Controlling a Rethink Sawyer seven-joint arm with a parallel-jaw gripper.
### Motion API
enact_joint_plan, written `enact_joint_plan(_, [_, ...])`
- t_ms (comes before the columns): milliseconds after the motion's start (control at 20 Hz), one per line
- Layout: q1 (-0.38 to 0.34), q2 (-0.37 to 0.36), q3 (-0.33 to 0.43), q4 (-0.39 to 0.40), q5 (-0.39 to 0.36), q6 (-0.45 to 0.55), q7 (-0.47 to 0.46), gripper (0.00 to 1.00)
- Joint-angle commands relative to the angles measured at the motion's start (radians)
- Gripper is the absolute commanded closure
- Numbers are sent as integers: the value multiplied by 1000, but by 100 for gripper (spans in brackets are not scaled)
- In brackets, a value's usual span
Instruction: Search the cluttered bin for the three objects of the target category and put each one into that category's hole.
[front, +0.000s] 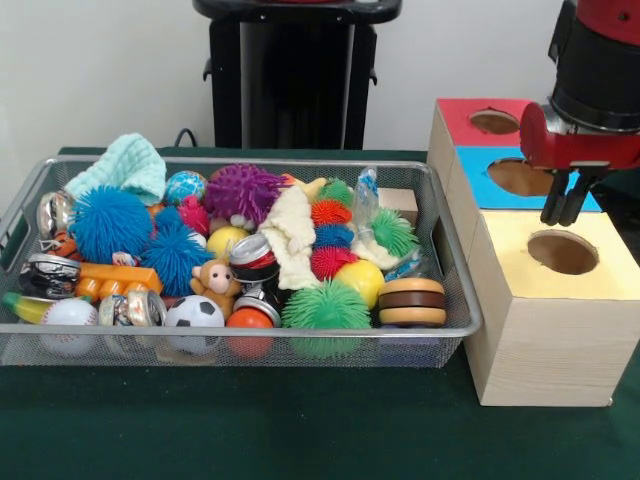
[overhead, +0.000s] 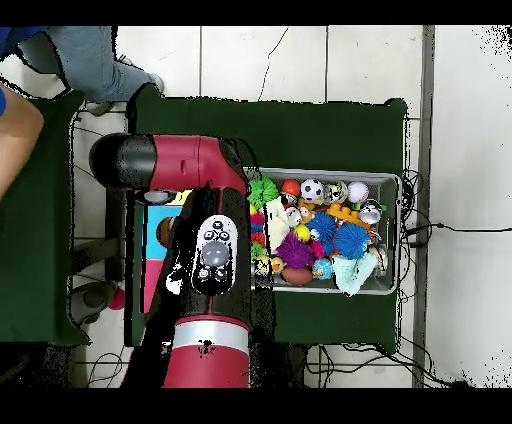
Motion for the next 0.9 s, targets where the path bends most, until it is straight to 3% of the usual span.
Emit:
enact_joint_plan(50, [-75, -6, 58, -26, -71, 52, -33, 100])
enact_joint_plan(250, [-115, 8, 80, -22, -122, -10, -134, 100])
enact_joint_plan(900, [-278, -9, 184, 23, -266, -83, -279, 100])
